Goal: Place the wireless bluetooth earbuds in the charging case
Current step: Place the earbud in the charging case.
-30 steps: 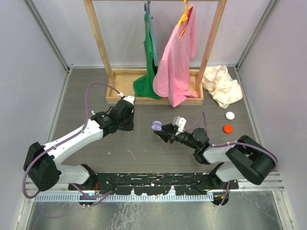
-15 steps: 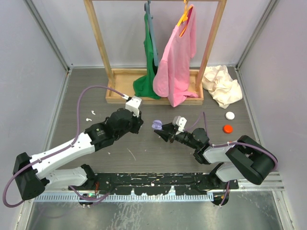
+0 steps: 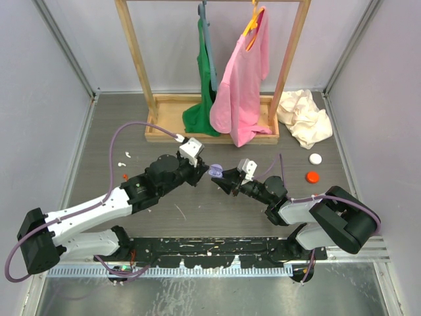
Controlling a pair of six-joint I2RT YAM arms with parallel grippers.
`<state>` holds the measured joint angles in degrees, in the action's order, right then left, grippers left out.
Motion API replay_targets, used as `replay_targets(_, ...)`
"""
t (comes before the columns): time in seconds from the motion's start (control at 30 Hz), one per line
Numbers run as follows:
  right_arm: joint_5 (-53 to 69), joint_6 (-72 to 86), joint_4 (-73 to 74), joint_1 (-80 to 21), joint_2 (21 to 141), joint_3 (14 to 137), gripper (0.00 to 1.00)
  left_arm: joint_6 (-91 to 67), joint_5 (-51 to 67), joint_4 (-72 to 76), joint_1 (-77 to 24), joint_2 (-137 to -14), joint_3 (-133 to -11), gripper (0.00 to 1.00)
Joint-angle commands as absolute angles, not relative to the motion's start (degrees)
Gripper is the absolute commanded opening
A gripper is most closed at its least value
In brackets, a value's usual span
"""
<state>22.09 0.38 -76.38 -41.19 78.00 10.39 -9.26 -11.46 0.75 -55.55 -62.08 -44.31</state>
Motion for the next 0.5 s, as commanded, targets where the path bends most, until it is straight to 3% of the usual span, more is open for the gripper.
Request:
replay_targets(0.0,21.45,1.11,-82.16,-41.48,76.73,10.57,0.13,-6.17,-7.32,11.39,-55.98,-61.18,-44.25,0.08)
replay_targets(0.47,20.97,1.34,-83.13,-41.44,77.10,10.35,0.13,-4.57,-5.35,13.66,-55.95,-64.68,-44.34,0.08)
